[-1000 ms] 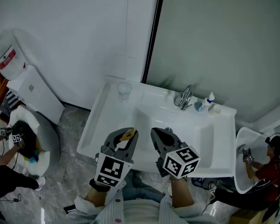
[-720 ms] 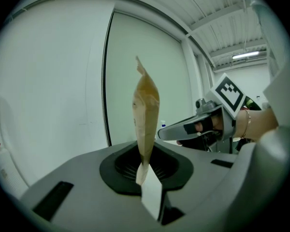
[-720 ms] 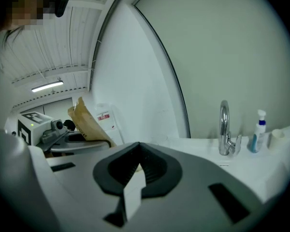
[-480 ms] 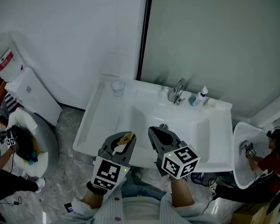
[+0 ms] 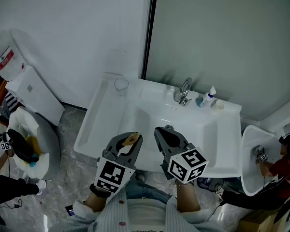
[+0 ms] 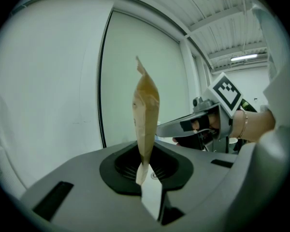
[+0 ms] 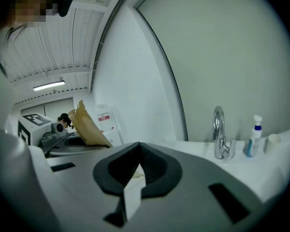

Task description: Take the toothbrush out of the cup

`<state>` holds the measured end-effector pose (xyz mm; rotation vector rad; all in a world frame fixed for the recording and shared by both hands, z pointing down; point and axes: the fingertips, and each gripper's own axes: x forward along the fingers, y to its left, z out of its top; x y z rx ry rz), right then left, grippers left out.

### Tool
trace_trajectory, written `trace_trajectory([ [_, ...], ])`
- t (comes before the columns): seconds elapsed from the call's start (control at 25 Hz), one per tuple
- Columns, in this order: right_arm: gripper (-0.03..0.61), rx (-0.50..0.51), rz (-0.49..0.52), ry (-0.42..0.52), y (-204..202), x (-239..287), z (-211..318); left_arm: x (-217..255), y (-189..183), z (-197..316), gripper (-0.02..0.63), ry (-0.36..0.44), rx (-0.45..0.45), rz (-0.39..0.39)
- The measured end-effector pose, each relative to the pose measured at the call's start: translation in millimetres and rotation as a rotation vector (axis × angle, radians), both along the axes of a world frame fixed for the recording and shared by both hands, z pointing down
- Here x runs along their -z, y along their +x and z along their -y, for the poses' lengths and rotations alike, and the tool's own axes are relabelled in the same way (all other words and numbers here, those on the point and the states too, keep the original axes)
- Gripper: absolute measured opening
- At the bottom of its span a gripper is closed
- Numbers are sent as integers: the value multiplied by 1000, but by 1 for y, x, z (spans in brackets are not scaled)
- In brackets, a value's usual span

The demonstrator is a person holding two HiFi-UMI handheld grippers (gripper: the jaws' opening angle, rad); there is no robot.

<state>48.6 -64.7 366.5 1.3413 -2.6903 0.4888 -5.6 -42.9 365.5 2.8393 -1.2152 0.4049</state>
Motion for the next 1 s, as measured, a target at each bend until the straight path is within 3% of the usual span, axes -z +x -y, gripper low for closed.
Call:
trace_trajectory([
  [1.0, 9, -3, -14, -8, 0, -1, 6, 5, 6, 13, 49, 6, -64, 2],
])
